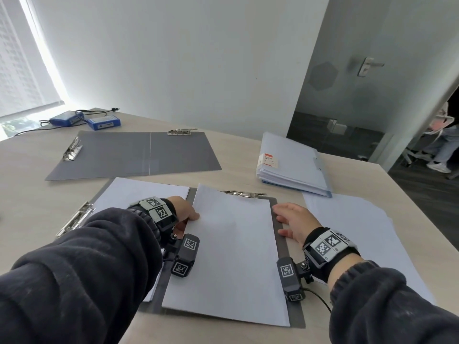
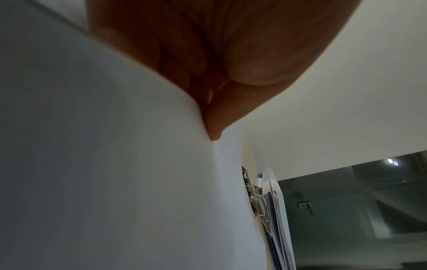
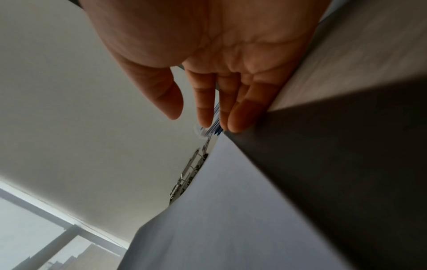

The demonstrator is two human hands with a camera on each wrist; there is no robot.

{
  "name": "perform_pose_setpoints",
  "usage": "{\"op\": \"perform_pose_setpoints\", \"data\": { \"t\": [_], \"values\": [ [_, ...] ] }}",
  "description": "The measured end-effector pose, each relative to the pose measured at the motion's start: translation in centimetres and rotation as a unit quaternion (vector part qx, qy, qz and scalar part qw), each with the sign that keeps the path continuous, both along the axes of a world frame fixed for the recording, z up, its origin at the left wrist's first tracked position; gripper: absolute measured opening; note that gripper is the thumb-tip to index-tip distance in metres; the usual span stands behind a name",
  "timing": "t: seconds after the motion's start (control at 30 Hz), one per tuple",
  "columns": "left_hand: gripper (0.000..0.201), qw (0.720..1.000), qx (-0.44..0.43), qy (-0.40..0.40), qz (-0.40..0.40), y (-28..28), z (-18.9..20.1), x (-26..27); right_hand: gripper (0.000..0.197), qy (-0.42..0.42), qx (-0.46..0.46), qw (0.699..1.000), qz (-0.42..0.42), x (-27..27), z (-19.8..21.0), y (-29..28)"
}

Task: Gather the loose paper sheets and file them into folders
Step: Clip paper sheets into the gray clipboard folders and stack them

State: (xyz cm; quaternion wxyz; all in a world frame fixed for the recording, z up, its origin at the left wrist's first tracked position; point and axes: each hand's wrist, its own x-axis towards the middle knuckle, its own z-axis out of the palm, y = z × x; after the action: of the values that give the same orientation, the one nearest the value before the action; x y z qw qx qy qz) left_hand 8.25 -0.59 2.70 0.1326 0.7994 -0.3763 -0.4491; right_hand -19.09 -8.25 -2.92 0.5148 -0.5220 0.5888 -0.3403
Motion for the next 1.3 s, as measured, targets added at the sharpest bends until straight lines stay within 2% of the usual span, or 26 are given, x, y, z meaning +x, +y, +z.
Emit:
{"op": "perform_pose_setpoints", "data": {
  "t": [0.2, 0.33, 0.43, 0.53, 0.6, 0.73, 0.87, 0.93, 1.0, 1.03, 1.07, 1.13, 1.17, 1.23, 1.3],
  "values": [
    [0.034, 0.999, -0.003, -0.035, -0.007, -0.1, -0.2, -0.6, 0.016, 0.019, -0.01, 0.999, 0.04, -0.3, -0.1, 0.0],
    [0.038, 0.999, -0.028, -0.04, 0.015, -0.1, -0.5, -0.6, 0.018, 0.006, -0.007, 0.999, 0.041, -0.5, -0.3, -0.2],
    [0.018, 0.994, -0.048, 0.069, 0.073, -0.1, -1.0, 0.2, 0.019, 0.007, -0.006, 0.999, 0.047, -0.6, -0.6, -0.4],
    [0.015, 0.978, -0.077, 0.149, 0.124, 0.0, -0.4, 0.7, 0.017, -0.002, -0.004, 0.999, 0.048, -0.7, -0.8, -0.6],
    [0.008, 0.968, -0.106, 0.168, 0.151, 0.0, 0.2, 0.8, 0.014, -0.012, -0.002, 0.999, 0.045, -0.7, -1.0, -0.7],
    [0.012, 0.963, -0.136, 0.146, 0.18, 0.1, 0.5, 1.0, 0.01, -0.024, 0.0, 0.999, 0.036, -0.7, -1.3, -0.8],
    [0.01, 0.967, -0.157, 0.125, 0.155, 0.4, 0.0, 0.4, 0.01, -0.025, 0.002, 0.999, 0.035, -0.8, -1.4, -0.9],
    [0.005, 0.963, -0.172, 0.139, 0.156, 0.3, -0.2, 0.3, 0.012, -0.023, 0.001, 0.999, 0.036, -0.9, -1.5, -0.9],
    [0.018, 0.962, -0.179, 0.14, 0.152, 0.4, -0.5, 0.9, 0.012, -0.024, 0.001, 0.999, 0.037, -0.9, -1.5, -0.9],
    [0.029, 0.98, -0.16, 0.086, 0.088, 0.2, -1.2, 1.3, 0.012, -0.027, 0.0, 0.999, 0.037, -0.9, -1.6, -0.9],
    [0.034, 0.983, -0.169, 0.053, 0.036, 0.4, -1.8, 1.4, 0.011, -0.03, 0.0, 0.999, 0.037, -0.9, -1.5, -0.8],
    [0.018, 0.962, -0.188, 0.151, 0.13, 0.4, -1.0, 0.9, 0.011, -0.034, -0.001, 0.999, 0.034, -0.8, -1.5, -0.9],
    [0.011, 0.96, -0.191, 0.143, 0.146, 0.7, -1.0, 0.5, 0.01, -0.036, 0.001, 0.999, 0.032, -0.8, -1.5, -0.9],
    [0.011, 0.967, -0.181, 0.123, 0.132, 0.9, -1.1, 0.2, 0.009, -0.041, 0.005, 0.999, 0.027, -0.8, -1.6, -1.0],
    [0.009, 0.965, -0.183, 0.136, 0.128, 0.9, -1.4, 0.4, 0.009, -0.039, 0.008, 0.999, 0.027, -0.8, -1.5, -1.1]
  ]
}}
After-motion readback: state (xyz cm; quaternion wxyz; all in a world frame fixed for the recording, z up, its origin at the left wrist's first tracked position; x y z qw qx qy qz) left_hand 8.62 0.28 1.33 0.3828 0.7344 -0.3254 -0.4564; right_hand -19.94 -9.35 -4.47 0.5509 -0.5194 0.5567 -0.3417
